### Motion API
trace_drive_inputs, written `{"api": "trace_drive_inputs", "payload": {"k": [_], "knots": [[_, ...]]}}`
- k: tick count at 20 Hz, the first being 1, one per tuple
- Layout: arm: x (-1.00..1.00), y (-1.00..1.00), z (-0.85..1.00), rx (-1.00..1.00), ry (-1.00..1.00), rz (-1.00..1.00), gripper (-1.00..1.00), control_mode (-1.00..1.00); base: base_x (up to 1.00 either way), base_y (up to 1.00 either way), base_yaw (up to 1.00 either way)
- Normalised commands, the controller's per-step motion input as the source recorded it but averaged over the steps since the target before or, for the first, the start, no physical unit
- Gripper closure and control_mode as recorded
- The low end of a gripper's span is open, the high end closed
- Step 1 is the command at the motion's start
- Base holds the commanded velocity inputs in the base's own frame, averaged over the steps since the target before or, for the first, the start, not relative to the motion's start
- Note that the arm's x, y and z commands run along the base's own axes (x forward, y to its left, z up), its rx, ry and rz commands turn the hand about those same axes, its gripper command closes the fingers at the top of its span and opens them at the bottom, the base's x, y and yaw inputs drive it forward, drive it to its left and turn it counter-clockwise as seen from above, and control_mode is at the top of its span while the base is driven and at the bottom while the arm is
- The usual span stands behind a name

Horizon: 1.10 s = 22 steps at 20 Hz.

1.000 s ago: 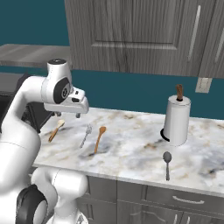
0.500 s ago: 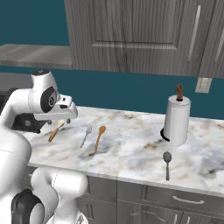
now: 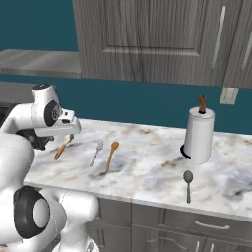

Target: Organize the utensils by type. Pick up the wooden spoons from the counter and place them in the open cabinet. Then pick up the metallic utensils from the counter and place them in the open drawer.

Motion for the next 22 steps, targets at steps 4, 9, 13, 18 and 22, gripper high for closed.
{"api": "trace_drive_inputs", "payload": {"k": [4,9,13,18,22], "knots": [[0.29,0.49,-0.33,0.00,0.04,0.02,-1.00,-1.00,0.00,0.00,0.00],[0.31,0.29,-0.36,0.00,0.00,0.07,-1.00,-1.00,0.00,0.00,0.00],[0.29,0.08,-0.36,0.00,0.00,0.00,-1.00,-1.00,0.00,0.00,0.00],[0.20,0.05,-0.35,0.01,-0.02,0.02,-1.00,-1.00,0.00,0.00,0.00],[0.19,0.06,-0.29,0.04,-0.09,0.01,-1.00,-1.00,0.00,0.00,0.00]]}}
